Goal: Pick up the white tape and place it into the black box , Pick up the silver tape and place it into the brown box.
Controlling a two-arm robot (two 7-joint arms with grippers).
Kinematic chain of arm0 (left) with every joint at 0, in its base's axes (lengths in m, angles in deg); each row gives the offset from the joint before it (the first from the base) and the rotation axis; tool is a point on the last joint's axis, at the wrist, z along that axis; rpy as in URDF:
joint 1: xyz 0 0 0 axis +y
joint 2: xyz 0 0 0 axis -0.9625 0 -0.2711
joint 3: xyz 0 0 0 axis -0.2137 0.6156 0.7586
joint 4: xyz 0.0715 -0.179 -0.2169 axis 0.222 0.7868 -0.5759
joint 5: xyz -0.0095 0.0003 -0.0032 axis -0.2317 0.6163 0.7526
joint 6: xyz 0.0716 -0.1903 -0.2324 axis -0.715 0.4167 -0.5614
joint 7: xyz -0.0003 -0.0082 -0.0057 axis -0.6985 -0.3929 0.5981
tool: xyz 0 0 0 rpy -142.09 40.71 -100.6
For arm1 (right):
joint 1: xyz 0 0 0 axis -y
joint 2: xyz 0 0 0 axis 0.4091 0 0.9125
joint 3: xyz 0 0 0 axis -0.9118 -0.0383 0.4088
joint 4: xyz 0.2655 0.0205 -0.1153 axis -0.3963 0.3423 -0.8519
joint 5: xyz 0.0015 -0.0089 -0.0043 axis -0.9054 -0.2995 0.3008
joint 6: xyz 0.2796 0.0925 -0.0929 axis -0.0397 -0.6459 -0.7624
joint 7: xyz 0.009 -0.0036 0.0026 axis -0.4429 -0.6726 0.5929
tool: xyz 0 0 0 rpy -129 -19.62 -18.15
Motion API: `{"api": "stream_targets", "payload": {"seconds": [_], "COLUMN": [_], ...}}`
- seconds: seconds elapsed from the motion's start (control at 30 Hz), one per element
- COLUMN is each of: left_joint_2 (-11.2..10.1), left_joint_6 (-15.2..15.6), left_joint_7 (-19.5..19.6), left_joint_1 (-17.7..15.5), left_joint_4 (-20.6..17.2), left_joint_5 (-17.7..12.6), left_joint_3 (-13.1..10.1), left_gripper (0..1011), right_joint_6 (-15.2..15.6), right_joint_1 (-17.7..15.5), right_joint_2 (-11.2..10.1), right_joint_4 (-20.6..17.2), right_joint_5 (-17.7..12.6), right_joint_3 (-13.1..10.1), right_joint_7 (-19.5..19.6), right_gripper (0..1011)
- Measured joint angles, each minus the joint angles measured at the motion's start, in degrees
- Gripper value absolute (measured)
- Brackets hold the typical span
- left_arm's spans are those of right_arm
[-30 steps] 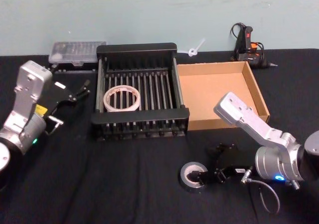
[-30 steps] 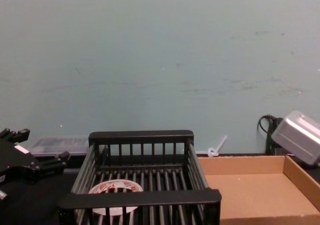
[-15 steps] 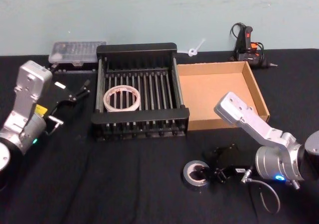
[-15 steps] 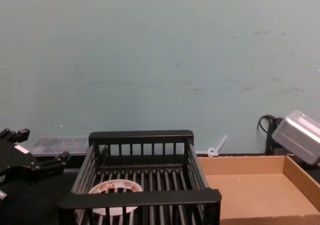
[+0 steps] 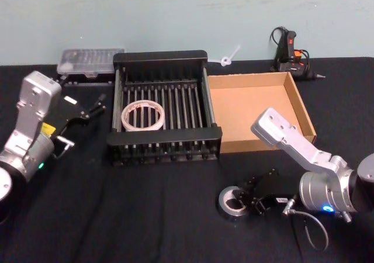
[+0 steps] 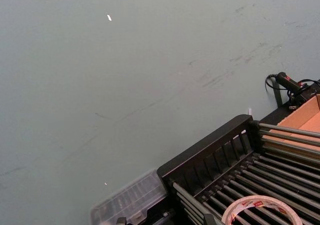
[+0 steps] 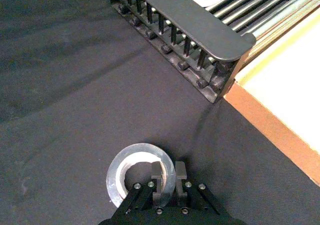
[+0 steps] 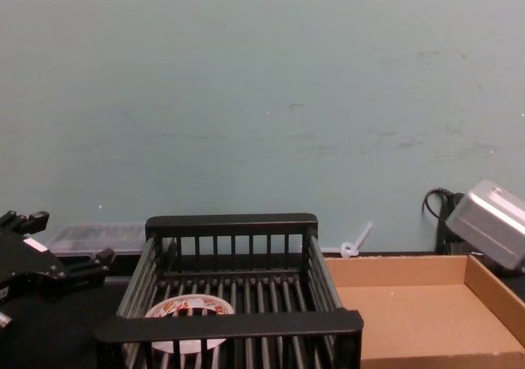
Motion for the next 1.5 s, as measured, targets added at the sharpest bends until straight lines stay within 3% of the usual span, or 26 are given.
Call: {"api": "stream_targets", "payload": {"seconds": [0.67,1.13,1.23,1.5], "left_joint_2": [0.00,0.00,0.00,0.00], "left_joint_6": [0.00,0.00,0.00,0.00], "left_joint_7": [0.00,0.00,0.00,0.00], "left_joint_1": [0.00,0.00,0.00,0.00], "left_joint_4": [0.00,0.00,0.00,0.00], "left_joint_5": [0.00,0.00,0.00,0.00], "left_joint_3": [0.00,0.00,0.00,0.00], "left_gripper": [1001,1001,1001,1001], "right_joint_6": [0.00,-1.14,-1.50,-1.90], "right_joint_1": [-0.37,-1.38,-0.69,1.98], "right_joint_2": [0.26,2.06,3.01,6.07], "right_joint_4": [-0.08,-0.65,0.20,4.15], "right_joint_5": [-0.25,-2.50,-2.49,-1.17], "right_joint_3": [-0.74,-6.90,-8.84,-11.38], "right_joint_7": [0.18,4.01,6.14,9.38], "right_gripper": [169,169,169,169]}}
